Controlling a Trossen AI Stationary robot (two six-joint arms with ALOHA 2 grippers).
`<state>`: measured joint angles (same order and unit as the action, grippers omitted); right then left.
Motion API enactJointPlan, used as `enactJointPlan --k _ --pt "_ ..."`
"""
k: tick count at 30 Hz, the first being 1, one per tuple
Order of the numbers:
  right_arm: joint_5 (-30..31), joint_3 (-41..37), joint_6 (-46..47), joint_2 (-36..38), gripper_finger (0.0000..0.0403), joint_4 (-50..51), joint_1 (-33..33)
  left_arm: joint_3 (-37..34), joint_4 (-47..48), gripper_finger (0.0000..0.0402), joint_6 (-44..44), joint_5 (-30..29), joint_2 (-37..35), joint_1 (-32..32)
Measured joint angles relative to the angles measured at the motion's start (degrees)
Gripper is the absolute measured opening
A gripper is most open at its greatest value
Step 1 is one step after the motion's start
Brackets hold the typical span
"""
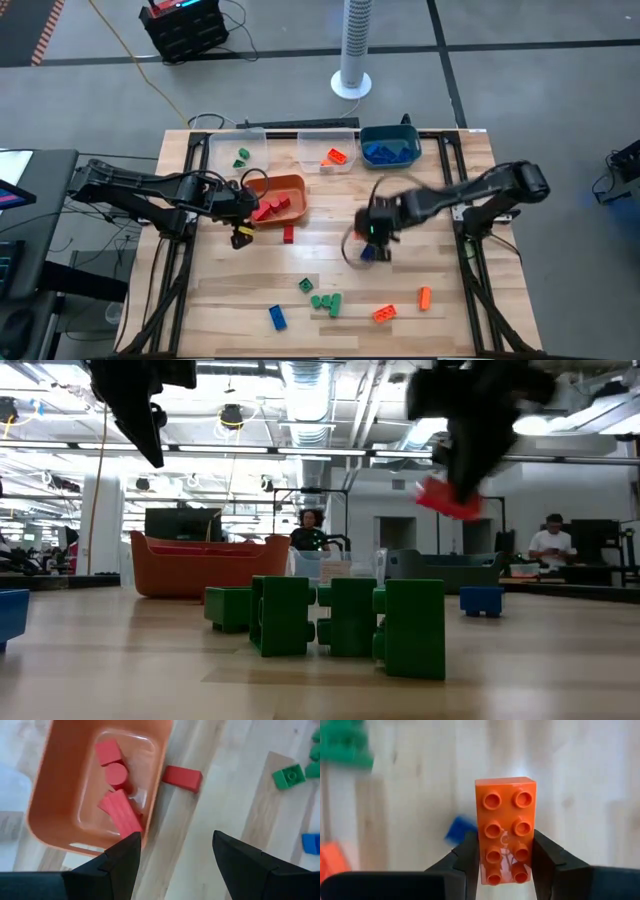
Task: Sort blocks
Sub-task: Put the orange game piece into the right transparent bin
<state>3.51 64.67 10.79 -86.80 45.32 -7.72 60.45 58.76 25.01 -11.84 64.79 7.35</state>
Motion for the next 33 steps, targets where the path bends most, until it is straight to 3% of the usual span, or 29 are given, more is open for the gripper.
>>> enactJointPlan --k 6,14,24,29,33 --pt "-0.2 5.9 -7.0 -1.6 0.0136 -2.7 15.2 0.0 -2.0 0.0239 4.6 -2.8 0.0 0.0" --pt "-2.1 21.8 -14.4 -16.3 0.0136 -0.5 30.7 0.0 -4.5 0.0239 9.6 -4.0 0.0 0.0" --pt "-2.2 40.6 -17.0 -34.0 0.0136 7.8 37.3 0.0 -4.2 0.0239 15.5 -4.1 0.0 0.0" --pt "-1.7 44.4 -16.9 -38.6 0.0140 11.3 38.4 0.0 -4.2 0.0239 17.0 -4.0 0.0 0.0" --pt "-0.9 45.0 -17.3 -40.4 0.0165 14.1 39.1 0.0 -4.2 0.0239 17.2 -4.0 0.0 0.0"
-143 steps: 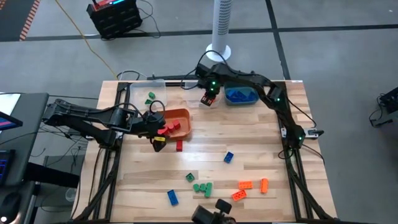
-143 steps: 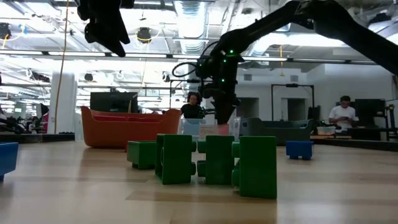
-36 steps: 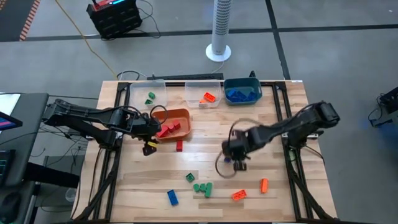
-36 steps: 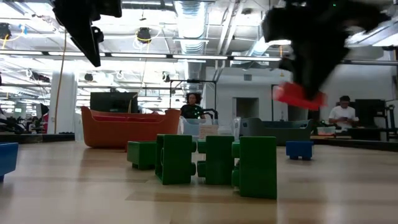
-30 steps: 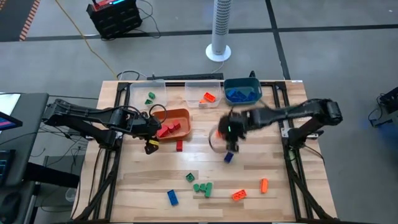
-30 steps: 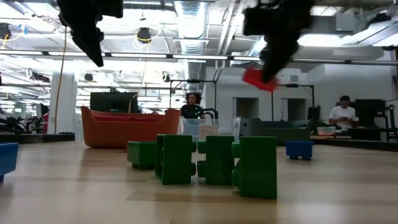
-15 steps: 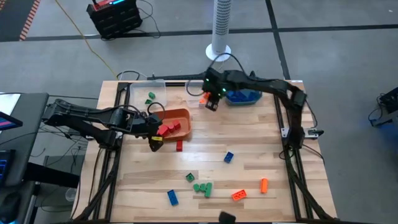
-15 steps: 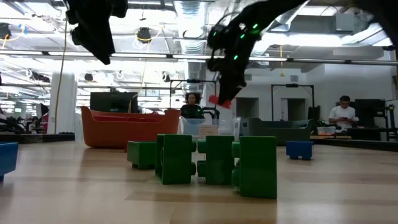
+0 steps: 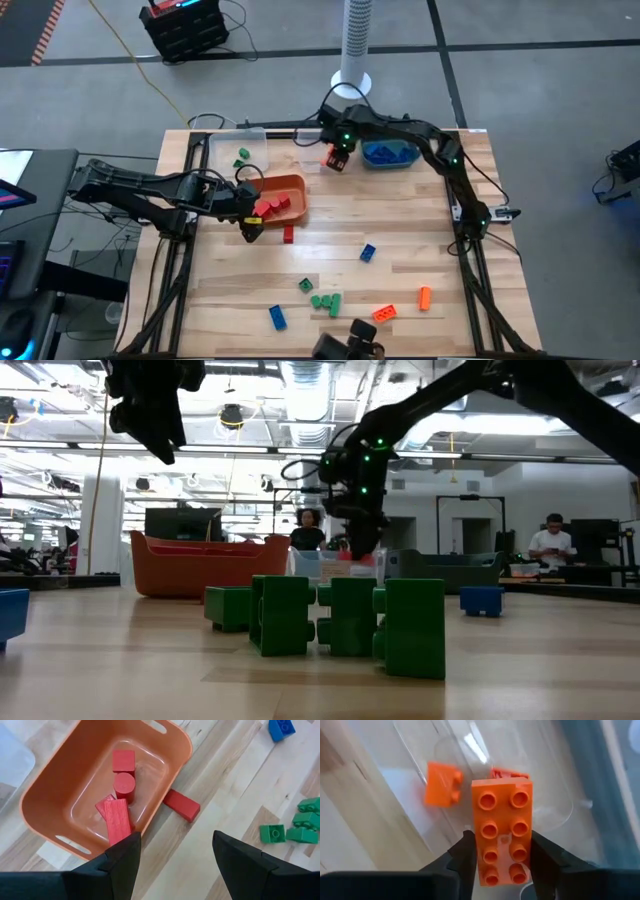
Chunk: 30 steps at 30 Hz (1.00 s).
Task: Sort blocks
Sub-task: Put the orange game piece into the right transparent bin, then put the orange game piece into the transparent bin
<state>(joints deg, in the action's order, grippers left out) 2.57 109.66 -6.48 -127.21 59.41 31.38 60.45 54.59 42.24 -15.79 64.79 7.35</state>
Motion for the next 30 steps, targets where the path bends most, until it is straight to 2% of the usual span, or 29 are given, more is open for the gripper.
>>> enactJointPlan --k 4,8,15,18,23,30 --pt "0.1 0.7 -0.1 0.1 0.0205 2.6 0.6 0.0 0.0 0.0239 -0.1 0.3 0.0 0.0" --pt "0.4 0.8 -0.9 4.4 0.0231 2.7 0.4 0.0 0.0 0.0239 -1.7 0.3 0.0 0.0" --pt "0.3 0.8 -0.3 15.4 0.0233 8.1 -3.2 0.0 0.0 0.0239 -3.6 0.3 0.0 0.0" --pt "-3.2 0.5 -0.3 19.4 0.0233 11.7 -6.0 0.0 -0.1 0.0239 -4.2 0.3 0.0 0.0" --pt "-9.4 -7.5 -1.3 26.9 0.0233 11.0 -13.1 0.0 -0.1 0.0239 -5.6 0.3 0.0 0.0" --pt "-10.3 -25.6 2.0 38.3 0.0233 8.4 -28.5 0.0 -0.1 0.0239 -7.5 0.3 0.0 0.0"
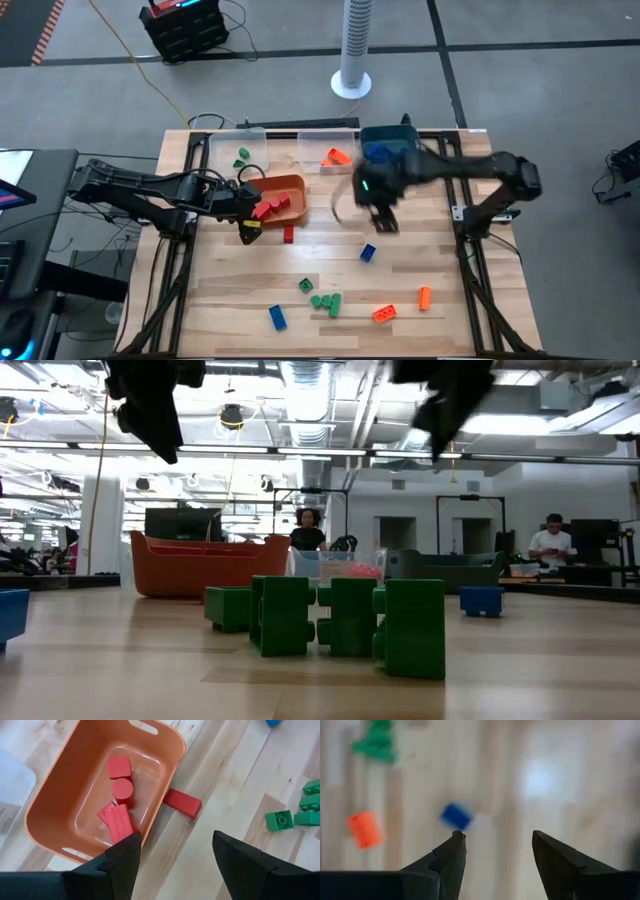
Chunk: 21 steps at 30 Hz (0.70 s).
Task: Sort blocks
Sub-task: Put the orange game piece into the transparent bin
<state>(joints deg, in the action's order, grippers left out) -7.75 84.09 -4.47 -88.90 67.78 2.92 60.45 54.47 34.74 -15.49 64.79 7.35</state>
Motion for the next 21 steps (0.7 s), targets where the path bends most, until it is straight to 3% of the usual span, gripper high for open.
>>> enactJointPlan --k 5,10,16,21 --pt "0.0 -13.9 16.4 6.5 0.0233 -5.7 -11.9 0.0 0.0 0.0239 -1.4 0.0 0.0 0.0" --pt "-0.3 -23.5 46.5 8.4 0.0233 -7.4 -21.2 0.0 0.0 0.0239 -1.5 0.6 0.0 0.0" --pt "-4.6 -26.6 83.0 8.3 0.0233 -5.9 -28.7 0.0 0.0 0.0239 -1.5 1.7 0.0 0.0" --pt "-4.6 -26.6 102.7 8.4 0.0233 -8.0 -34.4 0.0 0.0 0.0239 -1.5 1.7 0.0 0.0"
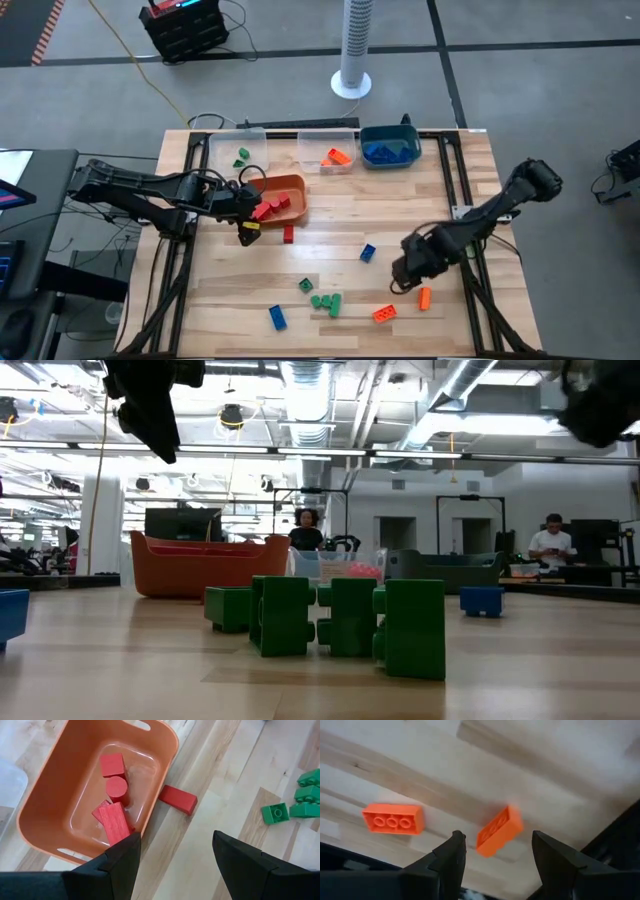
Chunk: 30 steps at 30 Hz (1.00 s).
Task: Sort blocks
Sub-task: Put the orange game piece into the transparent bin
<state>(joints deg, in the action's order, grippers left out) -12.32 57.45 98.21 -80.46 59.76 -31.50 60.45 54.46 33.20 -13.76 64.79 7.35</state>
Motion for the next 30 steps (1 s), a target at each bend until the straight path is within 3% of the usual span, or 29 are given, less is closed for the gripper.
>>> enactJointPlan --k 11,18,30 --pt "2.4 -5.6 31.4 -1.0 0.0233 -11.5 -14.9 0.0 0.0 0.0239 -4.2 0.0 0.0 0.0" --pt "6.2 -7.1 31.0 -4.1 0.0233 -14.2 -16.1 0.0 0.0 0.0239 -5.1 0.6 0.0 0.0" --pt "6.6 -7.1 27.8 -12.9 0.0222 -20.1 -16.0 0.0 0.3 0.0239 -3.8 2.0 0.0 0.0"
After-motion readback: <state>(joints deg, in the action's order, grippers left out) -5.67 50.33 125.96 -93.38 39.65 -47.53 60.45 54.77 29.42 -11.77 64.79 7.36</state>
